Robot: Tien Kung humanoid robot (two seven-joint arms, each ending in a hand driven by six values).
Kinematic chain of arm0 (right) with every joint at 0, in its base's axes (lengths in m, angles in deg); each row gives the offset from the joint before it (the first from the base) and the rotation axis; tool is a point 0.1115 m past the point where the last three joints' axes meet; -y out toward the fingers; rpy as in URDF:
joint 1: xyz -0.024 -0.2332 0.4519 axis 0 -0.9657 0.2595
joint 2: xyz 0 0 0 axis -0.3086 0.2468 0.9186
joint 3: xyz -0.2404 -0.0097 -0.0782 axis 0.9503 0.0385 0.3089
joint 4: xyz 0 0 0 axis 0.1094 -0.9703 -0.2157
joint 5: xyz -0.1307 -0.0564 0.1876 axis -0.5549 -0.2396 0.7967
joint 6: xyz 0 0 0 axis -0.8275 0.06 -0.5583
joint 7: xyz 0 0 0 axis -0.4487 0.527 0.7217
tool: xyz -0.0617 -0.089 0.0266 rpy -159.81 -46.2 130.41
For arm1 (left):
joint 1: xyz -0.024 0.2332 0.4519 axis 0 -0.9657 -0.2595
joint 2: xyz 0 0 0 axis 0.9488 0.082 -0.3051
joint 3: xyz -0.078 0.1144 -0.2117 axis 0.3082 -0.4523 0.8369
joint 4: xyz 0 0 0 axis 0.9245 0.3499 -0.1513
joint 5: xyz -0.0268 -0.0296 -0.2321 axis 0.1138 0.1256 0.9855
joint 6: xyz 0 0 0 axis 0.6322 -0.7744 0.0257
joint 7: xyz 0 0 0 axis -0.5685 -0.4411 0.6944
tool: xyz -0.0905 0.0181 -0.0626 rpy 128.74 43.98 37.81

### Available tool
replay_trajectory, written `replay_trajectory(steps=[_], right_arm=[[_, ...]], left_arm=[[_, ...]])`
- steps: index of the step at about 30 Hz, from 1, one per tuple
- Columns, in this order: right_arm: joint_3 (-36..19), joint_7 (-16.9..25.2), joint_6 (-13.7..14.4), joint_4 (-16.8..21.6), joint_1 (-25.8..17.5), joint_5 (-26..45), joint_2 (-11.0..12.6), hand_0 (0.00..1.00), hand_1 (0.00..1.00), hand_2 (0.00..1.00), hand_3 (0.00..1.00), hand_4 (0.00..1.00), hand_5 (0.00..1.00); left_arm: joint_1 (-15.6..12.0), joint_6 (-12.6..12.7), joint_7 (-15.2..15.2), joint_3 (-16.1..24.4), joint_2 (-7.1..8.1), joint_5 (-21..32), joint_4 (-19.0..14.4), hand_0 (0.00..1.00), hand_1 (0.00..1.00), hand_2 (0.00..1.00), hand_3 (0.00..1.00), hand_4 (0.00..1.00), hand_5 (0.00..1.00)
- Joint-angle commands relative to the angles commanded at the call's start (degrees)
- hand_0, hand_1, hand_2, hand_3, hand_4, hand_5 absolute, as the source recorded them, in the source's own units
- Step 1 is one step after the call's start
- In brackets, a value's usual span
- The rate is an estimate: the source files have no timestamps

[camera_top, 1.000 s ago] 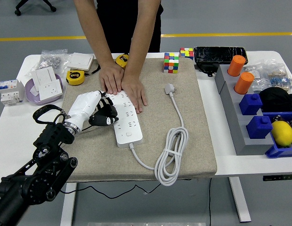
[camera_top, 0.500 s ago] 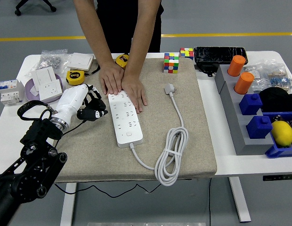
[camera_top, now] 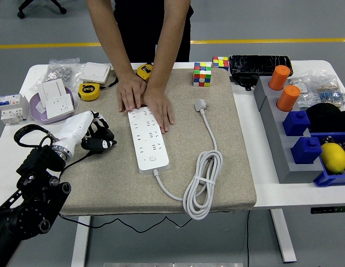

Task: Pick up the plug,place it near the board,insert it into the board,press the button

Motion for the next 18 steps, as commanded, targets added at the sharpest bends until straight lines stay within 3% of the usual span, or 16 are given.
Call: replay_trajectory(steps=[1, 6, 7, 14, 18], right_arm=[[0.16, 0.05, 0.03, 0.00, 0.06, 0.20, -0.01, 0.820, 0.720, 0.718, 0.761, 0.998, 0.998], [0.02, 0.01, 0.01, 0.00, 0.00, 0.11, -0.12, 0.820, 0.720, 0.718, 0.761, 0.998, 0.998], [-0.07, -0.01, 0.00, 0.00, -0.04, 0.02, -0.13, 0.822, 0.720, 0.719, 0.761, 0.998, 0.998], [-0.23, -0.03, 0.02, 0.00, -0.16, -0.03, -0.17, 0.822, 0.720, 0.719, 0.761, 0.998, 0.998], [-0.11, 0.01, 0.02, 0.00, -0.11, 0.10, -0.28, 0.822, 0.720, 0.719, 0.761, 0.998, 0.998]], left_arm=[[-0.12, -0.89, -0.16, -0.23, -0.08, 2.08, -0.11, 0.805, 0.925, 0.886, 0.879, 0.998, 0.998], [-0.60, -1.24, 0.90, -0.17, -0.46, 12.57, -0.91, 0.805, 0.925, 0.886, 0.879, 0.998, 0.998], [-0.75, -0.90, 1.37, 0.00, -0.53, 14.43, -1.30, 0.910, 0.998, 0.966, 0.957, 0.998, 0.998], [-3.25, 4.19, 7.47, 2.95, -1.91, 28.35, -7.15, 0.904, 0.987, 0.941, 0.934, 0.998, 0.998], [-5.37, 5.24, 10.00, 4.03, -3.41, 37.72, -10.84, 0.904, 0.987, 0.941, 0.934, 0.998, 0.998]])
